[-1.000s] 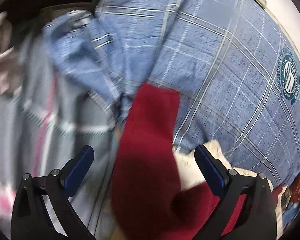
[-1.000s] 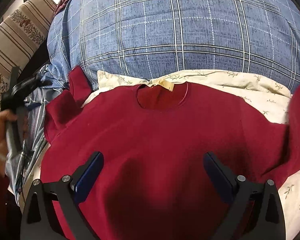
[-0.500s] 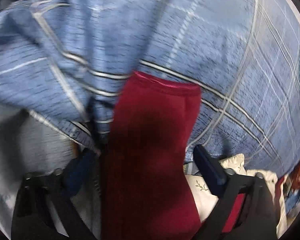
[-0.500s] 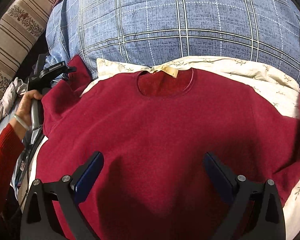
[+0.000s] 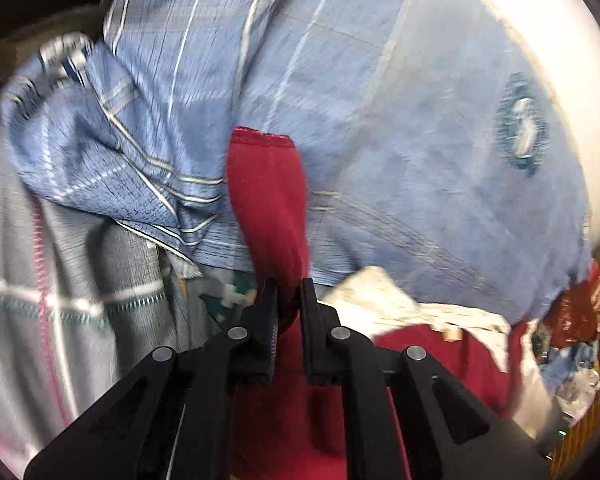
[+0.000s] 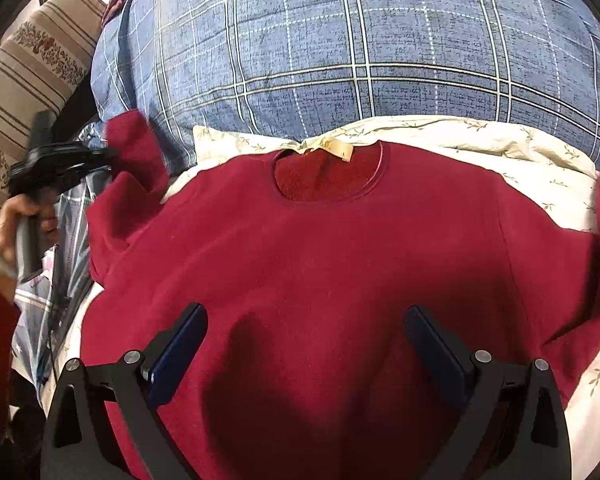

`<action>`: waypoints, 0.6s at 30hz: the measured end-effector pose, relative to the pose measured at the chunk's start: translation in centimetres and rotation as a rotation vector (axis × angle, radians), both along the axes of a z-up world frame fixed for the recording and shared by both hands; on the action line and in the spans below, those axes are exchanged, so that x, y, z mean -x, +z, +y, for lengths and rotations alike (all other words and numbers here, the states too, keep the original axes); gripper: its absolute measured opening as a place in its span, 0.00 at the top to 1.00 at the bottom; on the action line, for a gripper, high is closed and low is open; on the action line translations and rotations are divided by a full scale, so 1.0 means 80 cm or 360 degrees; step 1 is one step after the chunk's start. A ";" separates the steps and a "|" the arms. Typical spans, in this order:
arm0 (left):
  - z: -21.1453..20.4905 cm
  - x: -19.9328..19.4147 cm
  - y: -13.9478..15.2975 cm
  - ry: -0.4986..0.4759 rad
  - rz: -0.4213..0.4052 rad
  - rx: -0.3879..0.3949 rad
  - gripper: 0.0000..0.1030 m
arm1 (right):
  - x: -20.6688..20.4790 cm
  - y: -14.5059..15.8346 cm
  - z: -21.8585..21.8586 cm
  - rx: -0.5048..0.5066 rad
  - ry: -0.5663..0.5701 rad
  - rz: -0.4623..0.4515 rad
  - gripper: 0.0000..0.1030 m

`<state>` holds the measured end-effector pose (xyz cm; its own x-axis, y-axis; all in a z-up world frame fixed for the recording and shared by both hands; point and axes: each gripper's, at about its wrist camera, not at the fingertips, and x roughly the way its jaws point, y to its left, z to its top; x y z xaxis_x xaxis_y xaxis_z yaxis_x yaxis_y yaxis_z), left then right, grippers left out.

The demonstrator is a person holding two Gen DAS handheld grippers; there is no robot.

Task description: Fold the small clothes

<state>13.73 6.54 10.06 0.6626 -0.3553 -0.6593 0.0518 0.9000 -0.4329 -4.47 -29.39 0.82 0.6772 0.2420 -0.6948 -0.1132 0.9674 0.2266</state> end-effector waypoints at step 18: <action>-0.282 0.156 0.025 -0.0649 -0.0065 0.0126 0.84 | 0.018 0.072 -0.116 -0.0311 -0.0378 -0.0241 0.03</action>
